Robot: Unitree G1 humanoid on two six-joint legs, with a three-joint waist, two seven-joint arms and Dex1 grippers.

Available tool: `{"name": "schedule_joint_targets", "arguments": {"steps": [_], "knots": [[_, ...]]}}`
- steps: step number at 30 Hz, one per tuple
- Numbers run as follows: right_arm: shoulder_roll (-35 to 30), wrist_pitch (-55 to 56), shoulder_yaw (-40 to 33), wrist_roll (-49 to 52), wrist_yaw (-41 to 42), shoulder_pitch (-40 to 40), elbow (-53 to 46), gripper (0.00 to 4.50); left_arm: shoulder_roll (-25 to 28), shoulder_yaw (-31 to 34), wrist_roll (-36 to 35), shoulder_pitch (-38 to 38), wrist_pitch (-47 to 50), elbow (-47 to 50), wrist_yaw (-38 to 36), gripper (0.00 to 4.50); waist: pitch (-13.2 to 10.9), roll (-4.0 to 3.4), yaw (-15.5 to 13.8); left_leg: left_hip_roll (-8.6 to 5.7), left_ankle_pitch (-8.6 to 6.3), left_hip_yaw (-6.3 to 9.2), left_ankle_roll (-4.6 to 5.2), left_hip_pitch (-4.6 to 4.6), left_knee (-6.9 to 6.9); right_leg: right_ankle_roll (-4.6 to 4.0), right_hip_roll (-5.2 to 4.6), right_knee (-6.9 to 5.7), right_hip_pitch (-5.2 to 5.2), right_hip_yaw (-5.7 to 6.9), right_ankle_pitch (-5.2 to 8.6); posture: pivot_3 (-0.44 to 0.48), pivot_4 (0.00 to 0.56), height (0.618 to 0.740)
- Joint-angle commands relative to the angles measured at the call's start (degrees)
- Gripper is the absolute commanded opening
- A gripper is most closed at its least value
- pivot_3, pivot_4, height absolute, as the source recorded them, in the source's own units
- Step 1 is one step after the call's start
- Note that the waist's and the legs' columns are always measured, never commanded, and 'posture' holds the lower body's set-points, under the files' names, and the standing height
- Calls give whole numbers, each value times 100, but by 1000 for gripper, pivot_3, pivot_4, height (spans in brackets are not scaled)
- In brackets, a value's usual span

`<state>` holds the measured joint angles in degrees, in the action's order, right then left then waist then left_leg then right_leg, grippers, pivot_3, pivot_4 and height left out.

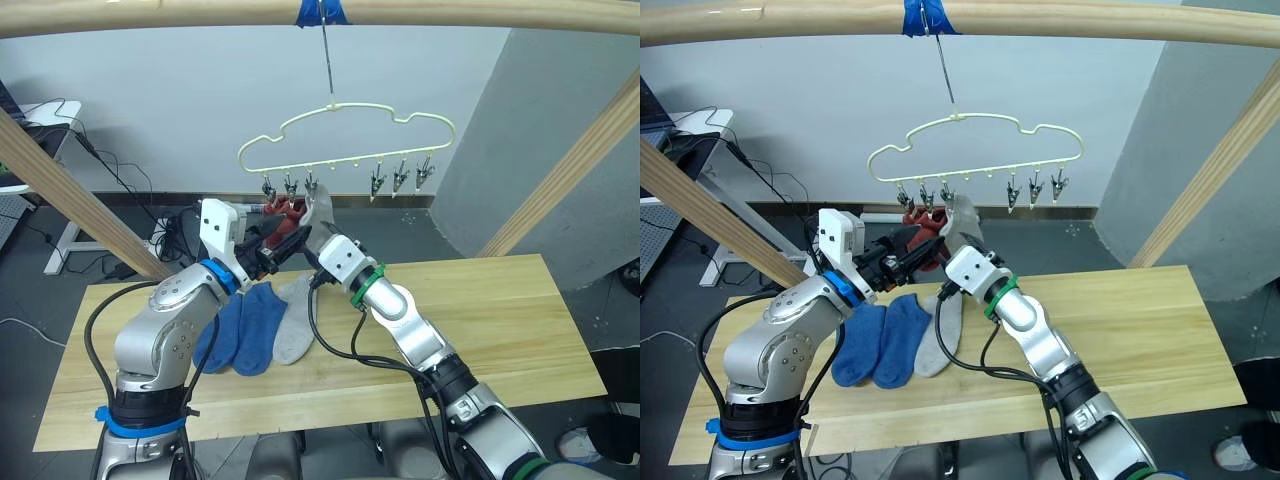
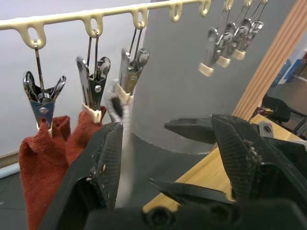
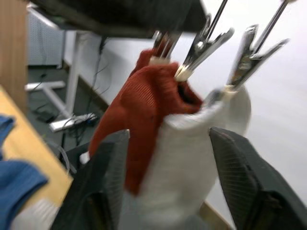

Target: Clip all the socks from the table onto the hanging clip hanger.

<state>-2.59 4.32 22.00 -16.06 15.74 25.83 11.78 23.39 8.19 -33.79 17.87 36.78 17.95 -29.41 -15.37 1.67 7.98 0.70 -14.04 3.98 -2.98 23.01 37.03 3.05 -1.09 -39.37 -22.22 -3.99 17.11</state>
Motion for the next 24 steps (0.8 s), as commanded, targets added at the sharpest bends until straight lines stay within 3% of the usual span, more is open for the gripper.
{"name": "schedule_joint_targets", "arguments": {"steps": [1, 8, 12, 16, 22, 24], "knots": [[-283, -524, 6, 156, 538, -334, -989, 2704, 143, 90, -22, -57, -152, 341, -87, 3242, -1, -1, -3, 0, 0, 0, 0, 0, 0, 0, 0, 0, 0, -1, 0, -164, 243, 740], [-1472, -1695, -503, 710, 1688, -1185, -3095, 2704, 951, -265, 592, -187, -968, 399, -971, 3242, -2, -2, -23, -1, 0, 1, 0, -1, -2, 0, 0, 3, 1, 0, 0, -155, 248, 740], [-1681, -2681, -1204, 1347, 1834, -1169, -3913, 2704, 1401, -477, 744, -147, -1508, 321, -1792, 3242, -2, -2, -17, 0, 0, -2, 0, -1, -3, 0, 1, 6, 2, -3, 1, -163, 250, 740], [-1473, -3509, -1723, 1736, 1524, -698, -4098, 2704, 1635, -567, 780, -42, -1726, 217, -2241, 3242, -2, -2, -9, 2, 0, -2, 0, -2, -5, 0, 2, 7, 1, -3, 1, -169, 247, 740], [-1200, -3908, -1794, 1914, 1184, -146, -3804, 2704, 1446, -567, 665, 169, -1512, 288, -2056, 3242, -2, -2, -10, 0, -1, 0, 2, 4, -8, -1, 2, 22, 2, 1, 1, -160, 241, 740], [-1100, -3995, -1821, 1968, 1083, -12, -3710, 2343, 1410, -577, 685, 182, -1487, 317, -2012, 3242, -2, -2, -10, -1, -1, -1, 2, 10, -9, -1, 0, 30, 0, 0, 0, -153, 239, 740]]}}
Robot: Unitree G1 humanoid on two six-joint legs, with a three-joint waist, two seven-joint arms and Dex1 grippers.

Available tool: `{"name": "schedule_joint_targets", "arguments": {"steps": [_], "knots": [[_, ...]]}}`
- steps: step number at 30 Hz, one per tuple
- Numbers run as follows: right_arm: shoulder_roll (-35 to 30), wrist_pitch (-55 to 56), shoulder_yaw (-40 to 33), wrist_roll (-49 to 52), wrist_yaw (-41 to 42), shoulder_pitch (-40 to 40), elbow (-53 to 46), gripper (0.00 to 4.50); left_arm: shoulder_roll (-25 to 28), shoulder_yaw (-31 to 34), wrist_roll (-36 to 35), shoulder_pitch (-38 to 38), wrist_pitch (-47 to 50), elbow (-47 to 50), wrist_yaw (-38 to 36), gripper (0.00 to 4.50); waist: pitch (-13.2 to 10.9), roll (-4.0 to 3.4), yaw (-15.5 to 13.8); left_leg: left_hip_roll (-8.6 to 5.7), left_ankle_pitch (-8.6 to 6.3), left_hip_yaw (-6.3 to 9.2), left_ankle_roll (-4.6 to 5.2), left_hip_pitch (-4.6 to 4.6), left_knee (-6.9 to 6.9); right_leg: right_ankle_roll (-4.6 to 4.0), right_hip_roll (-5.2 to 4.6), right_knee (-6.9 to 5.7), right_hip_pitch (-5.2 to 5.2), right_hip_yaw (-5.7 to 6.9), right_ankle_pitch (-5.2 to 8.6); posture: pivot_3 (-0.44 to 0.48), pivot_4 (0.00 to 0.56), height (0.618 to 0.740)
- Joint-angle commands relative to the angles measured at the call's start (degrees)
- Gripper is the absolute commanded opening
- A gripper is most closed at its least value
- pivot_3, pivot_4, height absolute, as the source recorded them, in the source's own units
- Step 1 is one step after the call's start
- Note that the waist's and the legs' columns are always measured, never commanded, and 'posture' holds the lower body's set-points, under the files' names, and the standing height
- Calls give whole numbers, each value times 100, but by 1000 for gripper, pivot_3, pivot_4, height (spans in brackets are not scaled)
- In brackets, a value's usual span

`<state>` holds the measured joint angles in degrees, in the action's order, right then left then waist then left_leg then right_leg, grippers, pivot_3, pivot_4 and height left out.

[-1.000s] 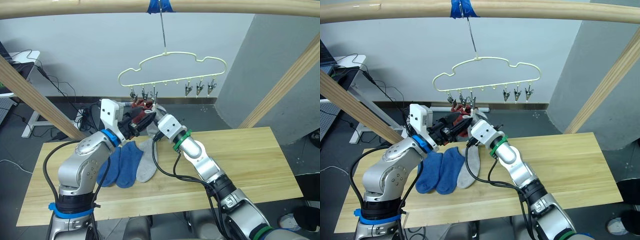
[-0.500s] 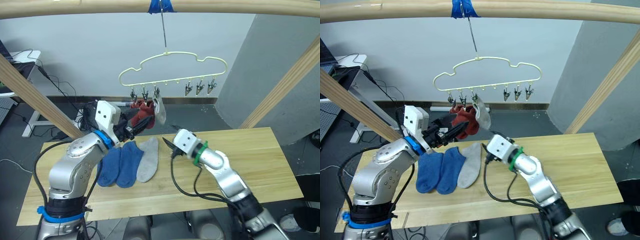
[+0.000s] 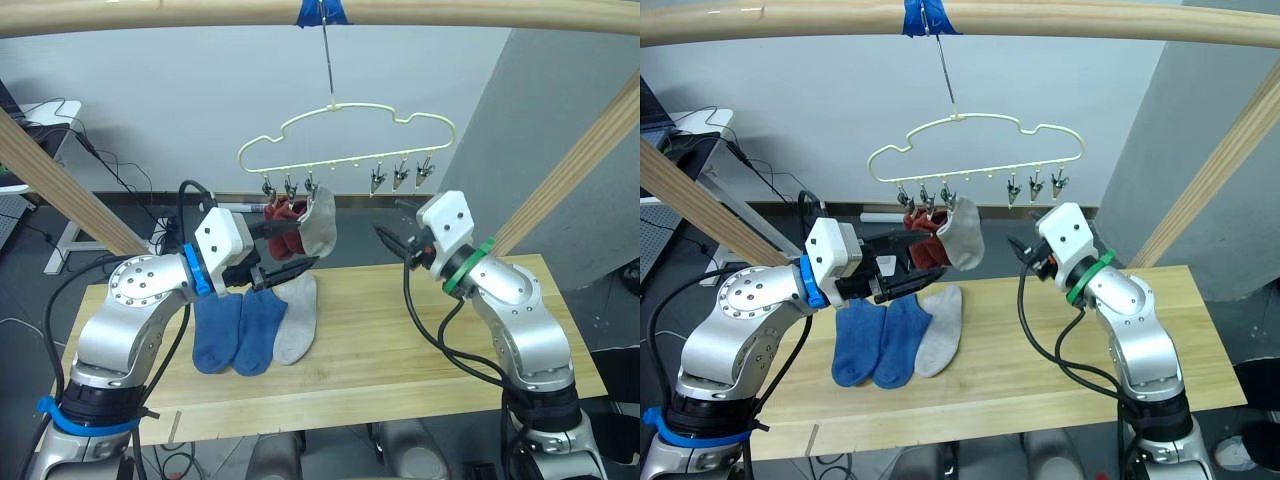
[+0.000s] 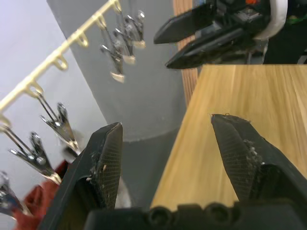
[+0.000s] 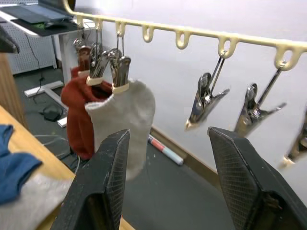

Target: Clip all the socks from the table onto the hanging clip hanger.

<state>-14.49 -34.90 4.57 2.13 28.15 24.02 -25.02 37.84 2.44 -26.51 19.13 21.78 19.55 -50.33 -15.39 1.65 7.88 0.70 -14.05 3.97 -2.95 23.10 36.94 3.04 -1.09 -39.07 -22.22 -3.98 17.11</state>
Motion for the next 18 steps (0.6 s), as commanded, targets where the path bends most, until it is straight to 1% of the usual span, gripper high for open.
{"name": "schedule_joint_targets", "arguments": {"steps": [1, 13, 18], "knots": [[123, -128, -89, 181, -194, 219, 8, 2181, -52, -4, -36, 59, 29, 171, 92, 3242, 0, 0, -1, 0, 0, 0, 0, 4, 0, 0, 0, 2, -3, 1, 0, -151, 239, 740], [385, -826, -85, 264, -762, 912, 638, 2181, -255, -100, -43, 120, 144, 263, 256, 3242, 0, 0, 2, 0, 0, 9, 0, 12, 2, -1, -1, -3, -8, 8, -1, -156, 231, 740], [432, -721, -30, 256, -824, 1134, 908, 2181, -315, -83, -100, 190, 258, 235, 281, 3242, 0, 0, 5, -1, 0, 8, 0, 13, 2, -1, -1, -1, -8, 9, 0, -159, 229, 740]]}}
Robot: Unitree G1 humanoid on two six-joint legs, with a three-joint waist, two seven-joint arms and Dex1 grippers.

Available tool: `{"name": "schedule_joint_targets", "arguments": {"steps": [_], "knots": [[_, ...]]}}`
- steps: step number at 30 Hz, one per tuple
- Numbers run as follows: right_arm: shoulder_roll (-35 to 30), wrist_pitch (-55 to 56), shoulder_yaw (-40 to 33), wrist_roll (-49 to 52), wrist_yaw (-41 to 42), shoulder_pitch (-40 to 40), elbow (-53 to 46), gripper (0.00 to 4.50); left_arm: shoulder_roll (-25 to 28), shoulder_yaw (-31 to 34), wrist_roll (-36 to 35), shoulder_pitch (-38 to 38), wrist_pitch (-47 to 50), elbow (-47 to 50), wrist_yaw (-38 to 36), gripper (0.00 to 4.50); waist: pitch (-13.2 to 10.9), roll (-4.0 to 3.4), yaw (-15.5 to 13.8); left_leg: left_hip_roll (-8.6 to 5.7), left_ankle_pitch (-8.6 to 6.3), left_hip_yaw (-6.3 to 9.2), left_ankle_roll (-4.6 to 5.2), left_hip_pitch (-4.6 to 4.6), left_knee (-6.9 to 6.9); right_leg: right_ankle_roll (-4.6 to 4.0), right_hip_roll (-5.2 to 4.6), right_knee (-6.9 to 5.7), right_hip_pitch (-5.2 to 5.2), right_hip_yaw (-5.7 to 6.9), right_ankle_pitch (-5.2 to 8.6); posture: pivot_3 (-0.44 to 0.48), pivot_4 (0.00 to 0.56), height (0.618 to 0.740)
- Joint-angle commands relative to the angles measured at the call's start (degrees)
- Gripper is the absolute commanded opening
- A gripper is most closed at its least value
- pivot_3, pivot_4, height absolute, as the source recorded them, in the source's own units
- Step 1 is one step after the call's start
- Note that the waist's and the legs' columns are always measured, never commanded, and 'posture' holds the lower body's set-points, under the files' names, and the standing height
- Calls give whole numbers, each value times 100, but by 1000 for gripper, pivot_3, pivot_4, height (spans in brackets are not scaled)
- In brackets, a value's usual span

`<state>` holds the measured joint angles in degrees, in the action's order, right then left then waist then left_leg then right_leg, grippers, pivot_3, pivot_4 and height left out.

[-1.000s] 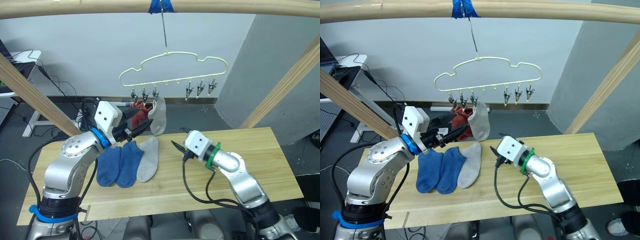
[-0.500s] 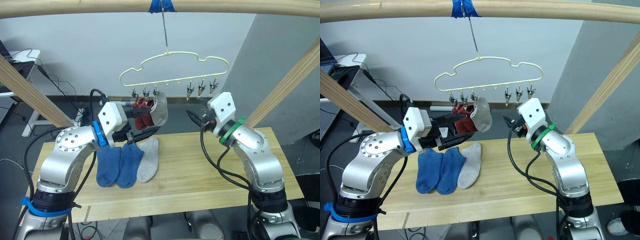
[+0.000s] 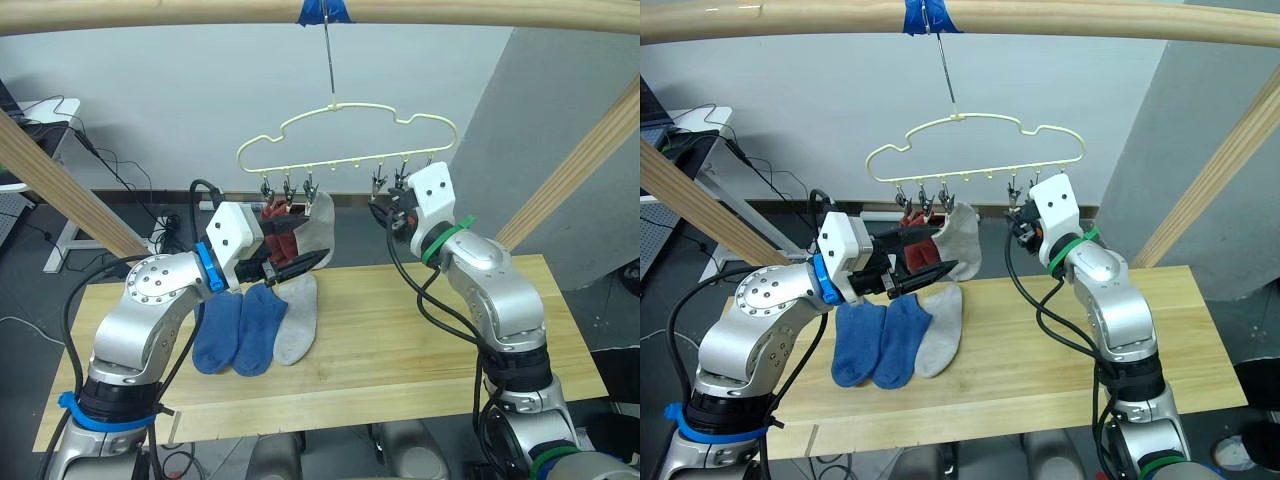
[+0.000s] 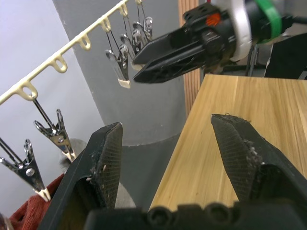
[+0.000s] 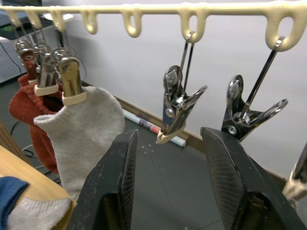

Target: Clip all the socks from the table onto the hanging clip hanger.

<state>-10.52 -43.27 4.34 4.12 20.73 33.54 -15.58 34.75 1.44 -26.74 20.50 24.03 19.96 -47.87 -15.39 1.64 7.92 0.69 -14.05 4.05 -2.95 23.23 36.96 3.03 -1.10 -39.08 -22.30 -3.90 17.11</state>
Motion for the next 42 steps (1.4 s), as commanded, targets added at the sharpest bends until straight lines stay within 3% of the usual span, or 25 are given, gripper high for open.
{"name": "schedule_joint_targets", "arguments": {"steps": [1, 18, 42], "knots": [[42, 142, 4, 48, -91, 215, 2, 2181, -11, 17, -76, 58, 44, 191, 35, 3242, 0, 0, 2, 0, 0, 0, 0, 0, 0, 0, 0, 0, 0, 0, 0, -159, 229, 740], [294, 786, 422, -84, -190, 590, 542, 2181, -107, -20, -37, 49, 136, 216, 95, 3242, 0, 0, 5, 0, 0, 2, 0, 0, 1, 0, 0, -2, 0, 2, 0, -155, 233, 740], [676, 1016, 110, -33, -720, 837, 1060, 2181, -142, -93, -15, -62, 113, 167, 106, 3242, 0, 0, 5, 1, 0, 3, 0, 0, 1, -1, 0, -3, -1, 2, 0, -158, 235, 740]]}}
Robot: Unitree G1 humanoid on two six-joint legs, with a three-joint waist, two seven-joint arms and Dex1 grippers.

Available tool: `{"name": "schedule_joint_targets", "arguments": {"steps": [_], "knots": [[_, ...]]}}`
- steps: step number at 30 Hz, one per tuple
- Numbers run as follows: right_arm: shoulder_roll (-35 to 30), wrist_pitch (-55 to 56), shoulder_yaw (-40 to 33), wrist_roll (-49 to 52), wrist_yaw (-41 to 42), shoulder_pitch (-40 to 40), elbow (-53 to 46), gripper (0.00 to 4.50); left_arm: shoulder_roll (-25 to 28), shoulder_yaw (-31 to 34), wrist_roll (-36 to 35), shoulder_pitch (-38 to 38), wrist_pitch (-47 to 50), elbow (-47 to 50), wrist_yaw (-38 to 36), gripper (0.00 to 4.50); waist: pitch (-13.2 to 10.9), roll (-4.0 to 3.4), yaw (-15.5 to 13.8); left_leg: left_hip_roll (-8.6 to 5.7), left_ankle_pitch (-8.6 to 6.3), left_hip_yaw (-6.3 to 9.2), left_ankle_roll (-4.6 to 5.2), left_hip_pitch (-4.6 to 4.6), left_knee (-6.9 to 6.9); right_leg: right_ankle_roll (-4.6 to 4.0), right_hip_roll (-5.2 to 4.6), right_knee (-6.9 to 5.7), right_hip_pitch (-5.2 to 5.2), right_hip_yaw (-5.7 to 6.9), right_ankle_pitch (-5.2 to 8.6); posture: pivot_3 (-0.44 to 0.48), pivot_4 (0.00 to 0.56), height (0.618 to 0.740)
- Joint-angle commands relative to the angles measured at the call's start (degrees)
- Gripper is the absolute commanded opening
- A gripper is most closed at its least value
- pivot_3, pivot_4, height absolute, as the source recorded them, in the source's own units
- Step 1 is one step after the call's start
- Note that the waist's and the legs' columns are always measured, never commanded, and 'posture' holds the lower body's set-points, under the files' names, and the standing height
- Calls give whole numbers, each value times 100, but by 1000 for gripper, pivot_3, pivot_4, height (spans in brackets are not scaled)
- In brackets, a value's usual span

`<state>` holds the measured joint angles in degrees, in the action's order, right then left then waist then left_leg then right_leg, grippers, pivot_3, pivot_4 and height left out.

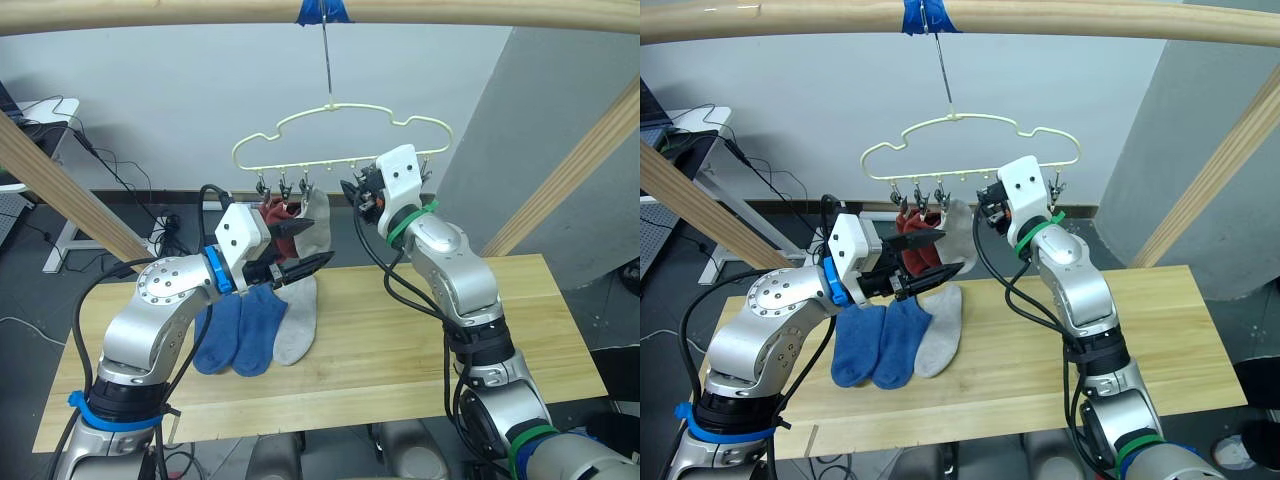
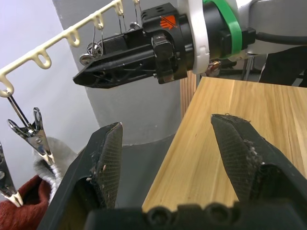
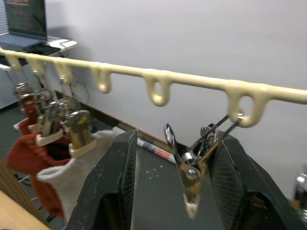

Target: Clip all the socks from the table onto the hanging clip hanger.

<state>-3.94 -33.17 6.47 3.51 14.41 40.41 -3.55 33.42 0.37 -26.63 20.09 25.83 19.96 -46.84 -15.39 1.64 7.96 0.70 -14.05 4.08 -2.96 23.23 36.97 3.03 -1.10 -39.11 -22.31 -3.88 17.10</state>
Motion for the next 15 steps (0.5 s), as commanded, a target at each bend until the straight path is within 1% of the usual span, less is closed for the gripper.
{"name": "schedule_joint_targets", "arguments": {"steps": [1, 15], "knots": [[19, -2, -116, 35, -97, 151, -147, 2181, -11, 12, -24, -23, -70, 160, 1, 3242, 0, 0, 1, 0, 0, 0, 0, 0, 0, 0, 0, 0, 0, 0, 0, -158, 235, 740], [107, -13, -124, 54, -148, 187, -89, 2181, -102, -37, 17, -25, -79, 143, 0, 3242, 0, 0, 1, 0, 0, 0, 0, 0, 0, 0, 0, 0, 0, 0, 0, -159, 233, 740]]}}
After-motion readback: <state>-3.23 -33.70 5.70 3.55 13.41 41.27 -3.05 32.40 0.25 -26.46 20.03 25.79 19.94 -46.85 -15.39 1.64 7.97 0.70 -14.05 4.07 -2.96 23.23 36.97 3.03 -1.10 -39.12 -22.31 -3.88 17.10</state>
